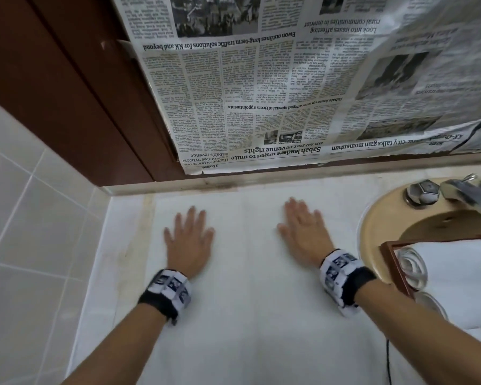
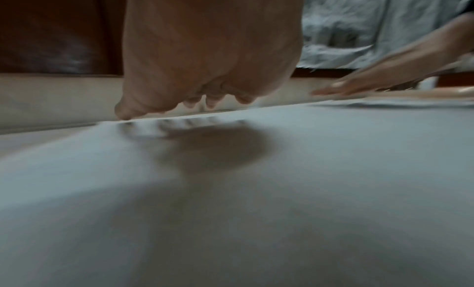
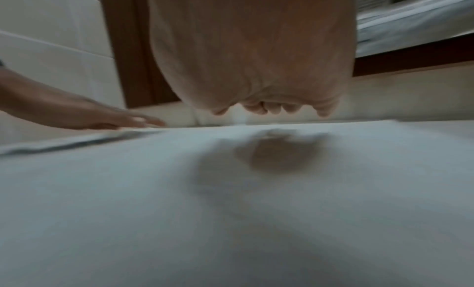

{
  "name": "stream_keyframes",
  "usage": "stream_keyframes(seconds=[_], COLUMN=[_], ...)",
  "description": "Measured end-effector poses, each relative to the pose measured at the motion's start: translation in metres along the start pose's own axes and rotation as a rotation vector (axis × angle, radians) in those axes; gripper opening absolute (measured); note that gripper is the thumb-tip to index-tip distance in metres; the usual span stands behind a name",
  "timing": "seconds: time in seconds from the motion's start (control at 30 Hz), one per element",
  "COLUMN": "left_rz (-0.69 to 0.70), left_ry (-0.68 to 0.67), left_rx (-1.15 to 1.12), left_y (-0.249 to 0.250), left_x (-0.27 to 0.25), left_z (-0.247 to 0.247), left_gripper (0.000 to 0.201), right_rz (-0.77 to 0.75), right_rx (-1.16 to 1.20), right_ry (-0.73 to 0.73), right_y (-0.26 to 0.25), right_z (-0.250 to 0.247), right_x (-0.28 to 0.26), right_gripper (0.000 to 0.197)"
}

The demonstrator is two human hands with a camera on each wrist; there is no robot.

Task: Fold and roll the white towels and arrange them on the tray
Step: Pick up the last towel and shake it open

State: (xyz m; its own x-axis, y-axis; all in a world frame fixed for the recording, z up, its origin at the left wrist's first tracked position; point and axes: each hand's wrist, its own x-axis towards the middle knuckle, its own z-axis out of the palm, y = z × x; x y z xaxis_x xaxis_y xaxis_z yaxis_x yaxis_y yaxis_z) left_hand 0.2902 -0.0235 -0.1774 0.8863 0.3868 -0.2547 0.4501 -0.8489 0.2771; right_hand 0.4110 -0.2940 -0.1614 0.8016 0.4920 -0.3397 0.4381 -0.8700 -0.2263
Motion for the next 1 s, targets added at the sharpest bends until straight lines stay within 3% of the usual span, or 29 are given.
stream_keyframes(seconds=[0.07, 0.13, 0.2, 0.37, 0.47, 0.57, 0.63, 0.77, 0.83, 0.9, 1.0], left_rz=[0.112, 0.187, 0.177, 0.088, -0.031, -0.149, -0.143, 0.052, 0.096, 0.070, -0.004], left_ry=[-0.035, -0.046, -0.070, -0.062, -0.043, -0.045, -0.040, -0.075, -0.102, -0.122, -0.089], left_rx=[0.015, 0.024, 0.013, 0.095, 0.096, 0.047, 0.010, -0.019, -0.021, 0.007, 0.064], left_y=[0.036, 0.064, 0.075, 0.032, -0.012, -0.034, -0.026, 0.027, 0.047, 0.048, 0.014], left_x=[-0.015, -0.021, -0.021, -0.021, -0.029, -0.046, -0.062, -0.101, -0.117, -0.127, -0.136], left_z=[0.012, 0.022, 0.028, 0.028, 0.018, 0.011, 0.014, 0.036, 0.047, 0.052, 0.053], left_gripper=[0.076, 0.068, 0.056, 0.055, 0.059, 0.062, 0.064, 0.074, 0.065, 0.062, 0.076], right_rz=[-0.110, -0.149, -0.122, 0.041, 0.202, 0.279, 0.219, -0.042, -0.123, -0.117, -0.036], right_rx=[0.003, 0.002, 0.003, -0.028, 0.024, 0.055, 0.060, 0.101, 0.077, 0.040, 0.009], right_ry=[-0.016, -0.014, -0.046, -0.040, -0.012, 0.027, 0.061, 0.021, -0.003, -0.036, -0.027], right_y=[-0.036, -0.053, -0.055, 0.000, 0.043, 0.056, 0.038, -0.031, -0.055, -0.056, -0.026], right_z=[0.014, 0.025, 0.026, 0.021, 0.013, 0.011, 0.017, 0.042, 0.054, 0.063, 0.066], right_x=[-0.005, -0.003, -0.001, -0.010, -0.027, -0.040, -0.052, -0.085, -0.097, -0.103, -0.109], right_gripper=[0.079, 0.070, 0.061, 0.061, 0.064, 0.066, 0.065, 0.066, 0.064, 0.061, 0.060])
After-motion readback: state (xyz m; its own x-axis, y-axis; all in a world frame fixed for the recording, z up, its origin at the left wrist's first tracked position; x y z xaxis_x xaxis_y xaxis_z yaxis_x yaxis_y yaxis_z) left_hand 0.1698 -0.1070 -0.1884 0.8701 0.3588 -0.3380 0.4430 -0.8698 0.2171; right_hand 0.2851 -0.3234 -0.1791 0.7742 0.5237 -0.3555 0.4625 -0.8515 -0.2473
